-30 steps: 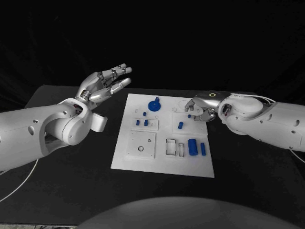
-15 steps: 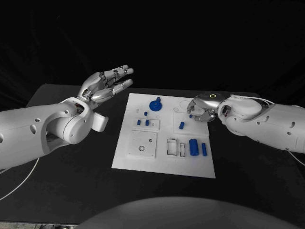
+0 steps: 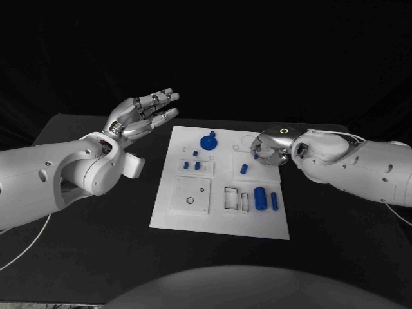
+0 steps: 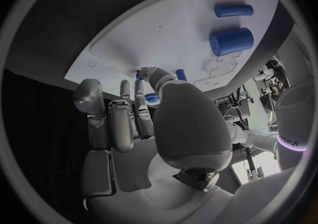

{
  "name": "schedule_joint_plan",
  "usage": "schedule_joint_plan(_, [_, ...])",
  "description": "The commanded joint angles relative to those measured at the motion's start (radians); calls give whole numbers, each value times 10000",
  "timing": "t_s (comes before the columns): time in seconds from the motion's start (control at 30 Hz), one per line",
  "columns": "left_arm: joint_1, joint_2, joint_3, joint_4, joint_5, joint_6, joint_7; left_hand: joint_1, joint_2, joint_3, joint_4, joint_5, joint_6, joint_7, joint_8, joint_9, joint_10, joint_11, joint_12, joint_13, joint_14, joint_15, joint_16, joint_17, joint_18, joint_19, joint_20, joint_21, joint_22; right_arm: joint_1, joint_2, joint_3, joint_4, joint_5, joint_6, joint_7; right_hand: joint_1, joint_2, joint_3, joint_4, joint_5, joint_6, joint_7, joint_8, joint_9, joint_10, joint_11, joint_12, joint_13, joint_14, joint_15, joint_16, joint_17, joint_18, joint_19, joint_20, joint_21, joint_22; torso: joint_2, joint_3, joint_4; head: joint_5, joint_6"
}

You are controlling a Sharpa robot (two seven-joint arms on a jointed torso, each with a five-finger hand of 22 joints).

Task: Assemble the parts on the task board

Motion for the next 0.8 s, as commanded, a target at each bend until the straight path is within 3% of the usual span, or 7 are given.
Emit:
schedule_joint_plan(0.03, [3,11,9,28,-93,67,13,151,6,-85,10,68,73,73,71,20,-2,98,110,18,119,5,91,21,-61,147,1,93,86,-42,57,-3,-30,-59,113,64,1,146,-16,-87,-100,-27,19,42,87,117,-13,116,61,-42,-63,23,530,113,6,-27,51,1169,12,-1,-2,24,0])
schedule_joint_plan(0.23, [3,16,9,33,-104,70,-32,205,29,-132,6,98,173,110,87,31,31,141,209,25,197,50,173,33,-120,291,-3,140,154,-71,89,-3,-70,-12,164,76,32,197,7,-170,-87,-102,53,39,209,183,-36,299,182,-50,-84,18,507,112,13,-46,61,1171,16,-6,-6,34,0])
schedule_joint_plan(0.53, [3,63,9,-21,-154,94,-88,373,98,-234,-1,168,448,186,128,58,143,230,471,45,459,173,418,67,-208,706,-16,285,394,-102,124,-3,-168,61,60,171,74,277,185,-288,-2,-109,474,-41,260,308,-195,446,244,-32,-189,38,510,107,50,-117,135,1191,13,-8,-23,23,0])
schedule_joint_plan(0.8, [3,84,10,-39,-236,83,-133,516,147,-322,-12,211,742,249,181,83,280,310,723,65,716,244,639,97,-225,1002,-25,397,455,-165,212,-1,-258,177,86,274,261,384,311,-528,135,329,517,223,523,734,-162,474,153,-117,-202,-57,348,112,0,-169,97,1179,20,-13,-27,40,0])
